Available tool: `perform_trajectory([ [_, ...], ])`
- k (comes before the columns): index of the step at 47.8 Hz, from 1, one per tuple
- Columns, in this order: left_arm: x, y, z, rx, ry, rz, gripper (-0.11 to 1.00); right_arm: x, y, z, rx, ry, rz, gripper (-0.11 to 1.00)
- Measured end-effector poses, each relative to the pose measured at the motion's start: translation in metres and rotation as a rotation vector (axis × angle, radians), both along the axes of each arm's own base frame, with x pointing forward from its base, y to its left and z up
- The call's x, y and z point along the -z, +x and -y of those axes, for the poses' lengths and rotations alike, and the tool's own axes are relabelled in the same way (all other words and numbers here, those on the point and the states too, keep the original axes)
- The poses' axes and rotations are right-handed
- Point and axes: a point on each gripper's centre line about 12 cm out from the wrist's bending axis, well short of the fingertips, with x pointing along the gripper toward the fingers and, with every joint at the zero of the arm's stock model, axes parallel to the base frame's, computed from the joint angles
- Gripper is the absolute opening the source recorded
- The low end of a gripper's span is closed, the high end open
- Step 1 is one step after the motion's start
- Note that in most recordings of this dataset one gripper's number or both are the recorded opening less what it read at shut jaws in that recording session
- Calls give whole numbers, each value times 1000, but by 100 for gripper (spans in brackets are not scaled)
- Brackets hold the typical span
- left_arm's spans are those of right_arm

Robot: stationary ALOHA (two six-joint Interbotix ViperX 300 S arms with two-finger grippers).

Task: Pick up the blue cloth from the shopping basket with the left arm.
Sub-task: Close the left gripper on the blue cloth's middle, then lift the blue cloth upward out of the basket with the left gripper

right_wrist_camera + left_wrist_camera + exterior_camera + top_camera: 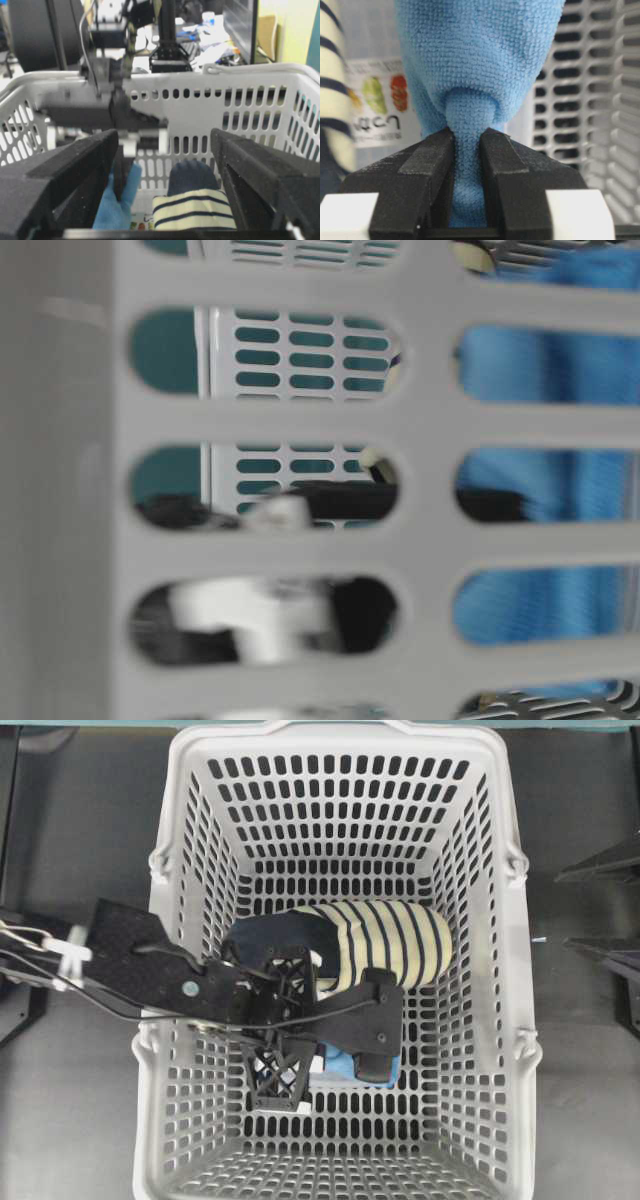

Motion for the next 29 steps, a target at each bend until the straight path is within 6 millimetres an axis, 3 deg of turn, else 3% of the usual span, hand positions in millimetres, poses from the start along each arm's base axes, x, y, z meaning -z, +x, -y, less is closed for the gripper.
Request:
perform_trajectory([
  [12,-75,0,-1,-7,-10,58,13,0,0,0,0,0,3,72],
  [22,-121,-7,-11,-34,-9,49,13,-1,0,0,2,0,9,73],
  [29,-140,-12,-18,-49,-10,64,13,-1,0,0,2,0,9,72],
])
